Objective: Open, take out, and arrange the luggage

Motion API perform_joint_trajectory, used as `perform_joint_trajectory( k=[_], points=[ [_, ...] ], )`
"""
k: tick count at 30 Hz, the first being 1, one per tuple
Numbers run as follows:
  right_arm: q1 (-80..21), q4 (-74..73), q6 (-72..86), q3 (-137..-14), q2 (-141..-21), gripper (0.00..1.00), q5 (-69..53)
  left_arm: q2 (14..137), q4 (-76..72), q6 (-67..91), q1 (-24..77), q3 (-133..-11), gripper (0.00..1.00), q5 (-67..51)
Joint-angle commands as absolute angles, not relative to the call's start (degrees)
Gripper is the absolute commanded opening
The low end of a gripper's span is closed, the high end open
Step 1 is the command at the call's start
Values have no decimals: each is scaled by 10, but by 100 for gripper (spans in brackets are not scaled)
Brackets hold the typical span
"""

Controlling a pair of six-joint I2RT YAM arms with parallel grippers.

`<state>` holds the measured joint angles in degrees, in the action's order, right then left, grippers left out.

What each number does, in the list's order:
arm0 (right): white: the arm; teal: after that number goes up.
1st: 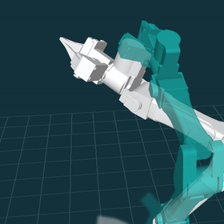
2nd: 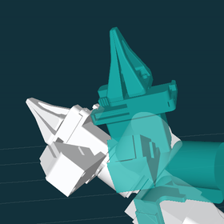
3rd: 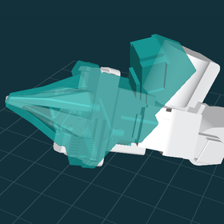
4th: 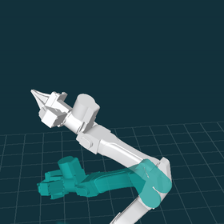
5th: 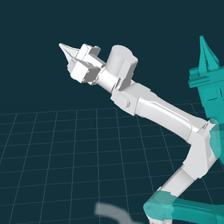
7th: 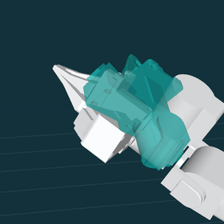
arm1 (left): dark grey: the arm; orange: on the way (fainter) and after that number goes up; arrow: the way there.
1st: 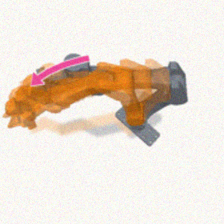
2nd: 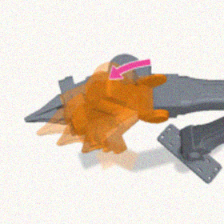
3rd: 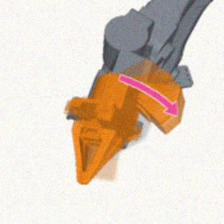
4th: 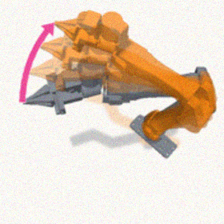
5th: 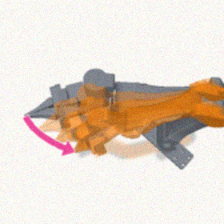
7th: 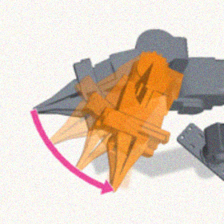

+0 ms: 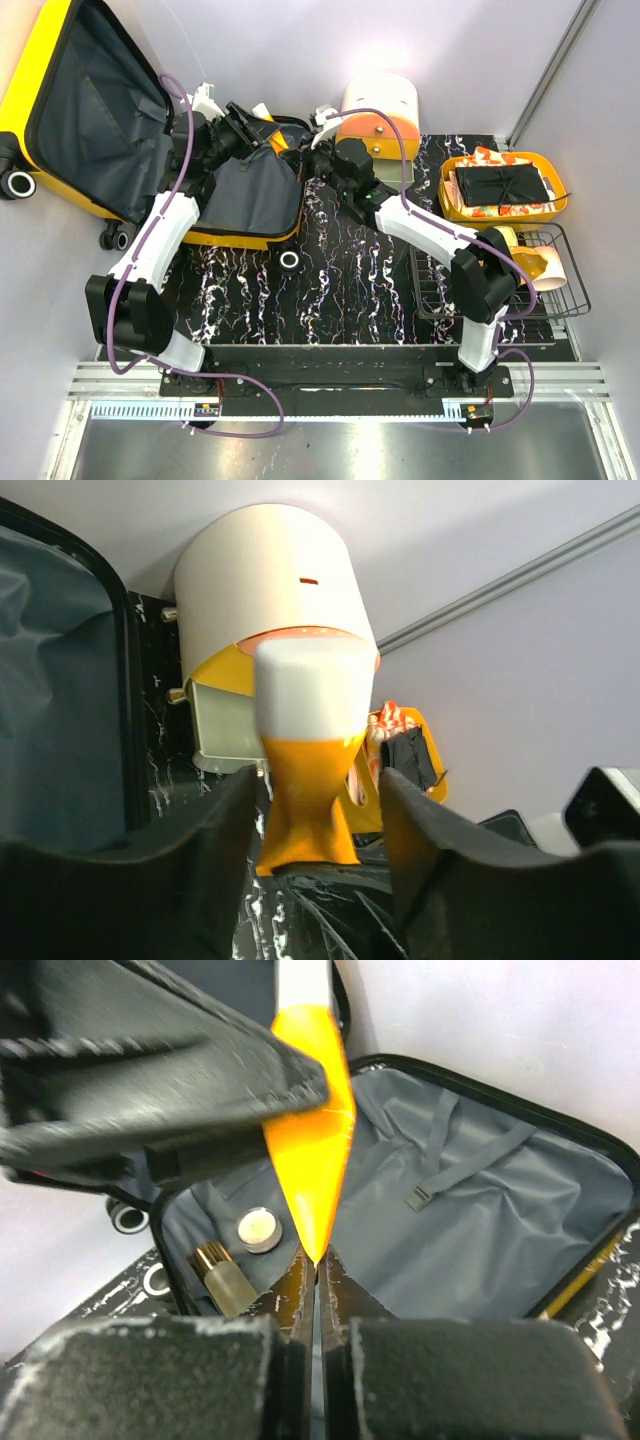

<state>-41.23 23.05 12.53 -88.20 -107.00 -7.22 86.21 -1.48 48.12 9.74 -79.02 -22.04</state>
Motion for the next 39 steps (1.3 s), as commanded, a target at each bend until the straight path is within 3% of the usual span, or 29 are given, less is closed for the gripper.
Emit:
perform_joint_trajectory(
  k=[1, 2, 6, 11, 15, 20, 31, 32, 35, 36, 39],
  points=[
    [-384, 254, 91, -859, -1022, 0, -71, 844, -33, 477, 91, -789, 67, -243],
    [-375, 237, 84, -847, -1016, 0, -92, 842, -30, 461, 87, -789, 79, -250],
    [-317, 166, 21, -821, -972, 0, -184, 832, -9, 405, 60, -788, 95, -280],
    [-202, -27, -129, -845, -964, 0, -324, 813, 34, 360, 39, -759, 98, -289],
    [-149, -164, -273, -886, -999, 0, -351, 806, 47, 345, 32, -742, 99, -288],
    [-133, -210, -428, -903, -1040, 0, -320, 808, 40, 351, 27, -738, 99, -294],
    [-131, -245, -464, -1009, -1149, 0, -266, 802, 49, 346, 14, -730, 99, -294],
    [-131, -244, -464, -1011, -1155, 3, -265, 802, 50, 346, 12, -728, 99, -295],
    [-132, -243, -473, -1017, -1160, 27, -253, 802, 53, 345, 10, -726, 99, -297],
    [-131, -241, -473, -1019, -1160, 51, -248, 802, 53, 345, 9, -727, 99, -298],
    [-132, -243, -466, -1021, -1151, 65, -239, 802, 53, 345, 9, -728, 99, -299]
  ],
)
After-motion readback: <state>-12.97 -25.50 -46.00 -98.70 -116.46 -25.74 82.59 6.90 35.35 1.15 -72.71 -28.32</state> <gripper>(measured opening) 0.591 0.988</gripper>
